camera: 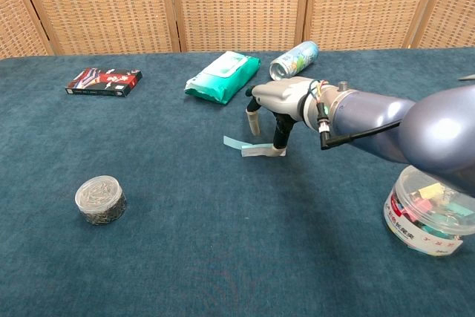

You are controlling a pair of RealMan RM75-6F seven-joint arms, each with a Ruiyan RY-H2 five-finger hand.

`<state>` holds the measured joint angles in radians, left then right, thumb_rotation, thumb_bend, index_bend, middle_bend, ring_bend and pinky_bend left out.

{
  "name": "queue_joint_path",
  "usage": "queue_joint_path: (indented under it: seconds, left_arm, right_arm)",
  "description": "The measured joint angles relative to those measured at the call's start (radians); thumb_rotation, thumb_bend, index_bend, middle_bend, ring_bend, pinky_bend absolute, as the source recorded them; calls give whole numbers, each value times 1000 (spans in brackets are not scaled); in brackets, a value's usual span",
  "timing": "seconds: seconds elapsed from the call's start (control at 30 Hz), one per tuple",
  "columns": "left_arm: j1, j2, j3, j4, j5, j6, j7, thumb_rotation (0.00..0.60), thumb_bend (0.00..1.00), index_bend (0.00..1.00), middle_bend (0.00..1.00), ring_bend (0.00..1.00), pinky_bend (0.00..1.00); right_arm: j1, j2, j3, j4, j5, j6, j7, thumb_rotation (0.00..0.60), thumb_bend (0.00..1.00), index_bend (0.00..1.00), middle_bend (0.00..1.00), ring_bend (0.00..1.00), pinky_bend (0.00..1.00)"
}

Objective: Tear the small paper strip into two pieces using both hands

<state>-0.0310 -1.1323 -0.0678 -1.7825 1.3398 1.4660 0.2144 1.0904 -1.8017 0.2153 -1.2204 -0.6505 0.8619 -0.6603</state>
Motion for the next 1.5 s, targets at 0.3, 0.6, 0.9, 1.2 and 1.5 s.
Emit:
queue_joint_path:
  seconds: [0.3,0.6,0.9,1.2,1.5]
  left_arm:
    - [-2,2,2,2,-1,-2,-5,600,0,0,0,0,0]
    - [-7,3,4,3,-5,-8,-6,600,0,0,0,0,0]
    - [-10,0,8,3,-6,-12,0,600,0,0,0,0,0]
    - [-39,-1,-11,23,5,-26,0,600,0,0,28,49,20]
    - [-228,-41,-115,198,108,-104,-59,600,0,66,665,729,583]
  right_arm:
    - [-9,-24,-14,51,-30,-6,10,600,364,451,0,0,0]
    - [-16,-34,-21,72,-35,-21,6,600,410,524,0,0,0]
    - [-30,-37,-22,87,-77,-23,36,600,453,584,10,0,0]
    - [-52,25,-19,-2,-165,4,76,600,452,589,20,0,0]
    - [-68,143,-4,-204,-246,71,69,600,493,588,27,0,0]
